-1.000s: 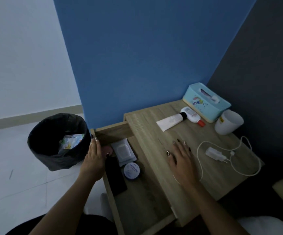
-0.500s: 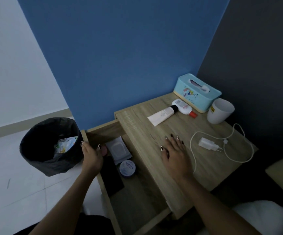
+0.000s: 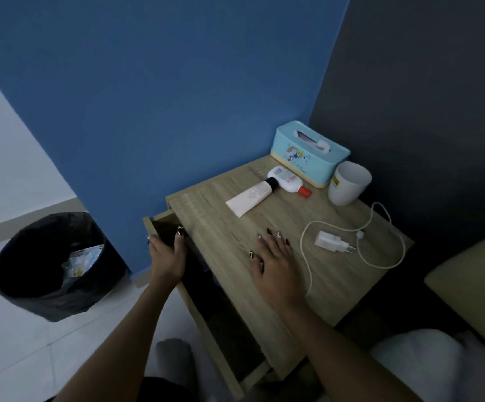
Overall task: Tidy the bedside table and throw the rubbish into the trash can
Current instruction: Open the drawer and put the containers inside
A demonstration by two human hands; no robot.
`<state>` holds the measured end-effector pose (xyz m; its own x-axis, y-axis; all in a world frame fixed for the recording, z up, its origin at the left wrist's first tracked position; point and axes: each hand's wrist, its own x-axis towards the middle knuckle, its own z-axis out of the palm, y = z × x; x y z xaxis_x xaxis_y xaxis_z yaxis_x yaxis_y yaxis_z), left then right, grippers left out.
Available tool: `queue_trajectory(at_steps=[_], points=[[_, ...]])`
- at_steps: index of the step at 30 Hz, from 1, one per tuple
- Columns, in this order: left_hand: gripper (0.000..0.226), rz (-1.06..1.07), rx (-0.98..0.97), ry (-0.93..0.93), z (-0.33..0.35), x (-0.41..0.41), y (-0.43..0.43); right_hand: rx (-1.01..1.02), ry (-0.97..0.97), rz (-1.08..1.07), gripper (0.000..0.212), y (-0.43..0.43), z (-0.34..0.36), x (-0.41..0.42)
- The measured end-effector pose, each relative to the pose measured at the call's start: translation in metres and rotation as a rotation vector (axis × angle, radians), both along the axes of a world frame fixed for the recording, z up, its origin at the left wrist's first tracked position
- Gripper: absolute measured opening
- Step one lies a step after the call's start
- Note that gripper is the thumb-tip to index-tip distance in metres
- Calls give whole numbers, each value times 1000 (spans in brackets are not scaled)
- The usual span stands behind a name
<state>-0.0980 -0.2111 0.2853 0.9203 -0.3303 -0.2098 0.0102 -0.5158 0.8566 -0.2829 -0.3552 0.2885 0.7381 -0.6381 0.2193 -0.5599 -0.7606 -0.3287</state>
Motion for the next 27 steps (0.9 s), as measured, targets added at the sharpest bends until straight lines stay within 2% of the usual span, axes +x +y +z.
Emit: queue_trajectory(at_steps=[4, 9, 19, 27], points=[[80, 12, -28, 49, -1, -2, -31, 0, -22, 1, 50, -1, -1, 1], [108, -13, -103, 157, 1, -4, -59, 16, -3, -2, 52, -2, 1, -1], [103, 3, -85, 88, -11, -10, -70, 22, -2, 16, 53, -2, 0, -5], [106, -9, -91, 206, 0, -12, -70, 16, -22, 3, 49, -2, -7, -6]])
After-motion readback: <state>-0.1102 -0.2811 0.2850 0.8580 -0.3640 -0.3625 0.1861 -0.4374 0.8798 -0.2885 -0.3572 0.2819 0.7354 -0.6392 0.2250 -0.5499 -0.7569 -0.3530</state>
